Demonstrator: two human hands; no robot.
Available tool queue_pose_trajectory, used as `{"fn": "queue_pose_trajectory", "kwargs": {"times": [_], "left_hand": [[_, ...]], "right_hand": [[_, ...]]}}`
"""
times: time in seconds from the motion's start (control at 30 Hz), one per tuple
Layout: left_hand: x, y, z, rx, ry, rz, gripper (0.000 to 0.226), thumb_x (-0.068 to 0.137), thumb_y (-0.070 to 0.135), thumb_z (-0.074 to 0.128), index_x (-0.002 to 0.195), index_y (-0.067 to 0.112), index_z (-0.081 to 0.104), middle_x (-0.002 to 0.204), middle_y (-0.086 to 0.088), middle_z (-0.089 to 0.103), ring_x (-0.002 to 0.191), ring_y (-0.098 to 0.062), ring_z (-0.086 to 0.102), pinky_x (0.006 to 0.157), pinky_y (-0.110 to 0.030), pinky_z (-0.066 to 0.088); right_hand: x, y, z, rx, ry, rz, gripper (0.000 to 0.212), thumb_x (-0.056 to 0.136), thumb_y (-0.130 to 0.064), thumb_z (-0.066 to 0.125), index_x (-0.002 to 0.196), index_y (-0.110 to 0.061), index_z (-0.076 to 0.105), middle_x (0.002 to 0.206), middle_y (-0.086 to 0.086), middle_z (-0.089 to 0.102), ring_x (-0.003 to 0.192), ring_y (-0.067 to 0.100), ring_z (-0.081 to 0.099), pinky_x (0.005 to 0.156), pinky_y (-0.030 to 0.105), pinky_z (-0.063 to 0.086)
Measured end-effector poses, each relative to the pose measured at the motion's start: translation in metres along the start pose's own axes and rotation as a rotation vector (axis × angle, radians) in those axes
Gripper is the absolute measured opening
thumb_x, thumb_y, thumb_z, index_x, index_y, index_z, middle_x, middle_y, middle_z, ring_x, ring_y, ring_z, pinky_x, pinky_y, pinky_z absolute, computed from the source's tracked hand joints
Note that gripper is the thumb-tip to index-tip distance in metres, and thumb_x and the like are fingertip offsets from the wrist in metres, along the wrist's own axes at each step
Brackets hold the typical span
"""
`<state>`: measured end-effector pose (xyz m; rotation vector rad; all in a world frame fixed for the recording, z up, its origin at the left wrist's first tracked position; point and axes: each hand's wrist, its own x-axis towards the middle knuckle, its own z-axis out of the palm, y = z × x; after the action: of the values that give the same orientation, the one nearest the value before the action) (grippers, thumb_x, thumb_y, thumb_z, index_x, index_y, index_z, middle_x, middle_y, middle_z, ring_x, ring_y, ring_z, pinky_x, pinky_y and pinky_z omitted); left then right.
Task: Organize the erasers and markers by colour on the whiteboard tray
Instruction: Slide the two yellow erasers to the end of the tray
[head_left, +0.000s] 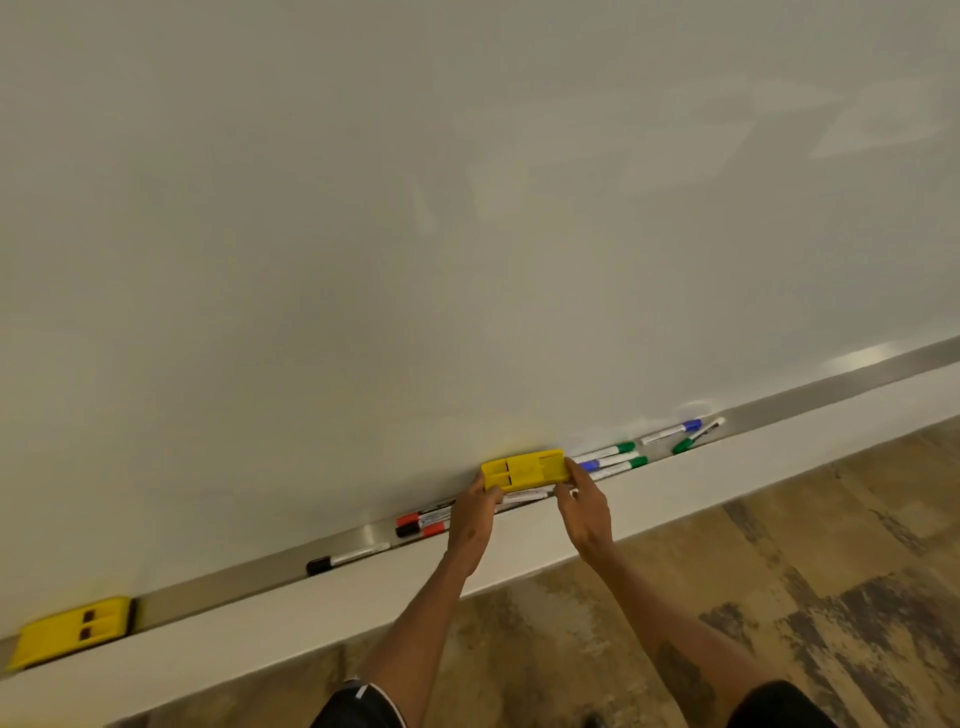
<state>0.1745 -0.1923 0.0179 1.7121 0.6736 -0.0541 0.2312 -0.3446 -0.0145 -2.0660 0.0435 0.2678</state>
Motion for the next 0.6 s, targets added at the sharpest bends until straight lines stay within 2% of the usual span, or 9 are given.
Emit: {"fn": "queue_pose_trajectory", "kwargs": {"times": [0.13,0.2,0.27,0.37,0.5,0.6], "left_hand": [[-0.009,-0.023,-0.056,-0.045,0.063,0.002,0.031,0.085,0.018,0.050,0.106,0.024,0.071,0.099,-0.003,0.074,0.089,-0.022,0.067,0.084,-0.040,0.053],[-0.008,-0.042,-0.082,-0.038,0.103,-0.027,0.032,0.081,0.027,0.050,0.105,0.026,0.072,0.098,-0.003,0.075,0.090,-0.022,0.069,0.086,-0.043,0.054],[-0.009,-0.057,-0.103,-0.009,0.123,-0.032,0.036,0.078,0.035,0.047,0.104,0.027,0.071,0.095,-0.004,0.075,0.090,-0.023,0.069,0.086,-0.045,0.056],[-0.023,-0.075,-0.145,0.001,0.195,-0.052,0.033,0.078,0.030,0.046,0.099,0.021,0.069,0.091,-0.011,0.071,0.088,-0.029,0.066,0.082,-0.047,0.052],[-0.036,-0.105,-0.196,-0.020,0.269,-0.074,0.030,0.079,0.030,0.047,0.100,0.030,0.069,0.090,-0.004,0.070,0.088,-0.025,0.064,0.084,-0.042,0.053],[-0.044,-0.123,-0.236,-0.003,0.327,-0.108,0.020,0.084,0.021,0.051,0.095,0.017,0.068,0.079,-0.005,0.064,0.078,-0.026,0.058,0.076,-0.039,0.050]], "right_hand": [[-0.028,-0.017,0.047,-0.019,-0.063,-0.060,0.043,0.101,-0.025,0.047,0.143,-0.017,0.043,0.139,0.011,0.056,0.124,0.029,0.053,0.103,0.040,0.042],[-0.041,-0.024,0.071,-0.019,-0.083,-0.072,0.044,0.101,-0.026,0.047,0.144,-0.017,0.043,0.138,0.011,0.056,0.124,0.029,0.054,0.103,0.039,0.043],[-0.052,-0.029,0.091,-0.025,-0.108,-0.072,0.046,0.100,-0.026,0.049,0.145,-0.017,0.042,0.140,0.010,0.055,0.125,0.029,0.053,0.103,0.040,0.043],[-0.073,-0.040,0.130,-0.050,-0.185,-0.084,0.048,0.099,-0.027,0.051,0.145,-0.019,0.041,0.137,0.010,0.057,0.121,0.028,0.056,0.101,0.040,0.045],[-0.099,-0.052,0.179,-0.114,-0.256,-0.141,0.049,0.098,-0.025,0.053,0.145,-0.021,0.041,0.131,0.009,0.062,0.113,0.026,0.059,0.095,0.036,0.045],[-0.118,-0.061,0.216,-0.172,-0.351,-0.176,0.052,0.098,-0.026,0.052,0.148,-0.023,0.037,0.137,0.009,0.057,0.120,0.028,0.056,0.101,0.039,0.043]]}}
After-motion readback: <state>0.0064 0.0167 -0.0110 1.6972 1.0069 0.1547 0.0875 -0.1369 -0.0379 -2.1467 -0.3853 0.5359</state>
